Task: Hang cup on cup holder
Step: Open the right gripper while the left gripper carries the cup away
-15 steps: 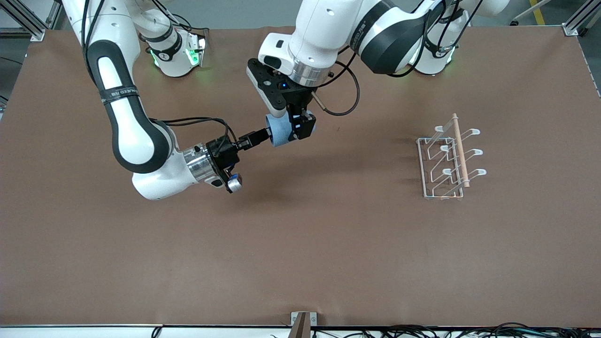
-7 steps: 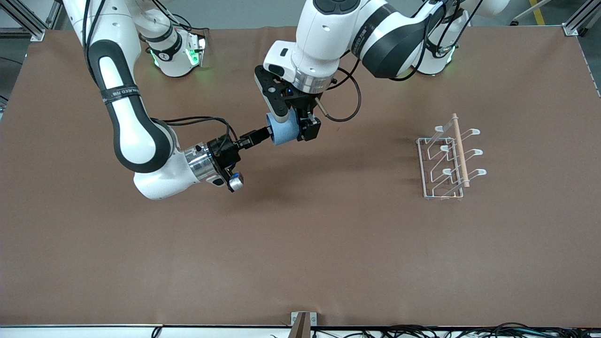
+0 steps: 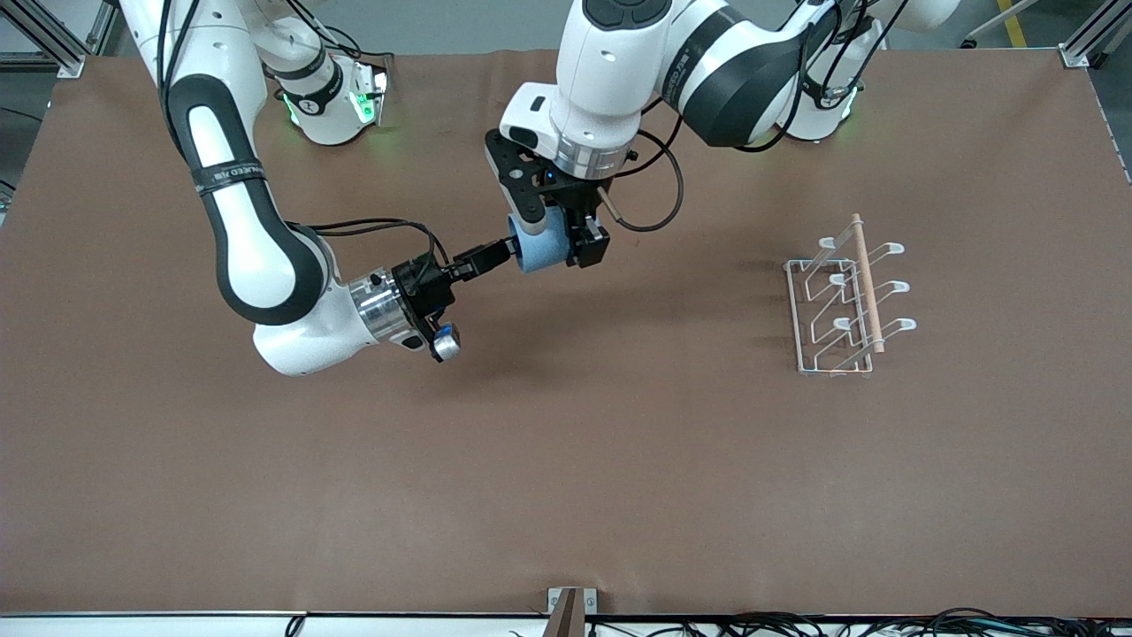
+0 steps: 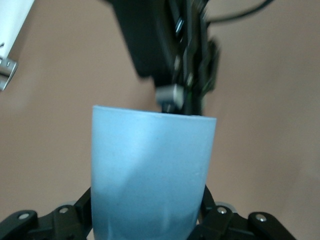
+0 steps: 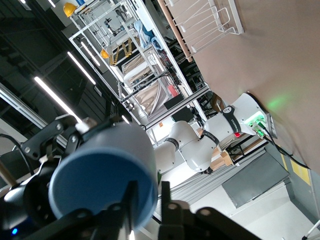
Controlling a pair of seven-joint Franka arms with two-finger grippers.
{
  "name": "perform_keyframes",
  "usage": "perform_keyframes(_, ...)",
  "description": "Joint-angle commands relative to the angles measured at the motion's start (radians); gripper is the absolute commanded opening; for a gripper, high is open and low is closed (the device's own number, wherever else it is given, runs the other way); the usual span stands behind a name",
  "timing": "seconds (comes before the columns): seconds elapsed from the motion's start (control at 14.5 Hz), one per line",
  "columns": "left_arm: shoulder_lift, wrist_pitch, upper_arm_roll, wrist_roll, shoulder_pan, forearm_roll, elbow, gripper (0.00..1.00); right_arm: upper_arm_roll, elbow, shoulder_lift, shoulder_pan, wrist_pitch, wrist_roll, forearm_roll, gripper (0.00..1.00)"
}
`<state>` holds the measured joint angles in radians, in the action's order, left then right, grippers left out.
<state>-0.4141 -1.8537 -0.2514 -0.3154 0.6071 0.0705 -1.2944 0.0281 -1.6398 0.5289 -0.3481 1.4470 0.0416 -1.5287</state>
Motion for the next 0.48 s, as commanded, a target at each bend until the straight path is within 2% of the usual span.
perform_keyframes(0.0, 0.015, 0.074, -0.002, -0.059, -0.049, 0.034, 0.001, 0.25, 0.006, -0.003, -0.015, 0.000, 0.006, -0.037, -0.013, 1.00)
perform_keyframes(0.21, 0.018, 0.175, -0.002, -0.146, -0.119, 0.080, 0.003, 0.26, 0.021, -0.003, -0.018, 0.007, 0.012, -0.034, 0.034, 1.00)
perform_keyframes(0.41, 0.015, 0.273, -0.002, -0.275, -0.164, 0.207, 0.000, 0.25, 0.082, -0.005, -0.032, 0.008, 0.056, -0.037, 0.229, 1.00)
